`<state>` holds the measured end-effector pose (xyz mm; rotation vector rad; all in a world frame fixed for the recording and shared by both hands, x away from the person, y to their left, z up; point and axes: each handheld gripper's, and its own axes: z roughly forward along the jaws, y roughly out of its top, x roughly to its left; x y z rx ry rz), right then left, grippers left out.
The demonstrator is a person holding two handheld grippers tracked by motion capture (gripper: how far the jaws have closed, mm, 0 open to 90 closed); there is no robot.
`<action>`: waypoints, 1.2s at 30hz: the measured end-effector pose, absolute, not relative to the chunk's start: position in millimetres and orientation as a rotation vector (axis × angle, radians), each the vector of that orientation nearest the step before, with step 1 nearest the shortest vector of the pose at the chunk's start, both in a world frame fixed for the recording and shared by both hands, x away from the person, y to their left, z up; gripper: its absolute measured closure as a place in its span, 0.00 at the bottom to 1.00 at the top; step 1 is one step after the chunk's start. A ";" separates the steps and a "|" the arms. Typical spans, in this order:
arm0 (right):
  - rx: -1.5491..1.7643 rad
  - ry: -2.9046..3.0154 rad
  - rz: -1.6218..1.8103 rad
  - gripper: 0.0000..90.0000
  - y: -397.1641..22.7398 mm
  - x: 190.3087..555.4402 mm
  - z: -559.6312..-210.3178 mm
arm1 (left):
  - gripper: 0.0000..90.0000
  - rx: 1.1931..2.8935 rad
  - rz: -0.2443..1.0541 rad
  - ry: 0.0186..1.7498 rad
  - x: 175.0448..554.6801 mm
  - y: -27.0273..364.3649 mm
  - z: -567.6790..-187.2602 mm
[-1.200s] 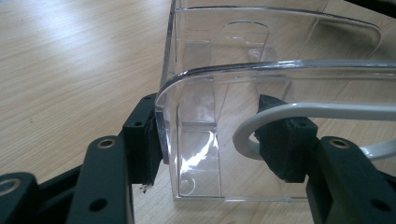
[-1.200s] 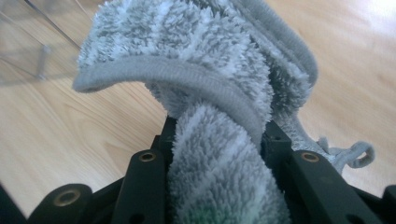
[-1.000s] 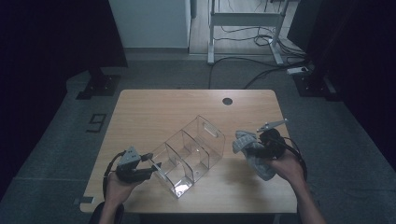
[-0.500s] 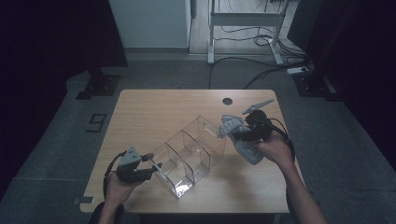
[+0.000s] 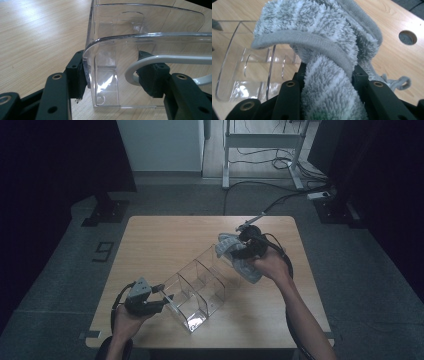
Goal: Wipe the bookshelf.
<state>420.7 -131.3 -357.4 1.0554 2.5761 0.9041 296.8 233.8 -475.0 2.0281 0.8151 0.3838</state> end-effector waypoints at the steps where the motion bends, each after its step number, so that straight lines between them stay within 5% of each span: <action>1: 1.050 2.572 0.901 0.68 -127.3 422.7 -357.6 | 0.49 2.030 0.383 0.815 296.7 233.8 -474.9; 18: 1.028 2.578 0.770 0.69 -77.5 453.6 -386.8 | 0.49 2.030 0.389 0.819 296.4 232.8 -474.7; 36: 1.016 2.573 0.770 0.67 -94.6 440.8 -388.3 | 0.49 2.033 0.402 0.840 295.5 230.4 -474.1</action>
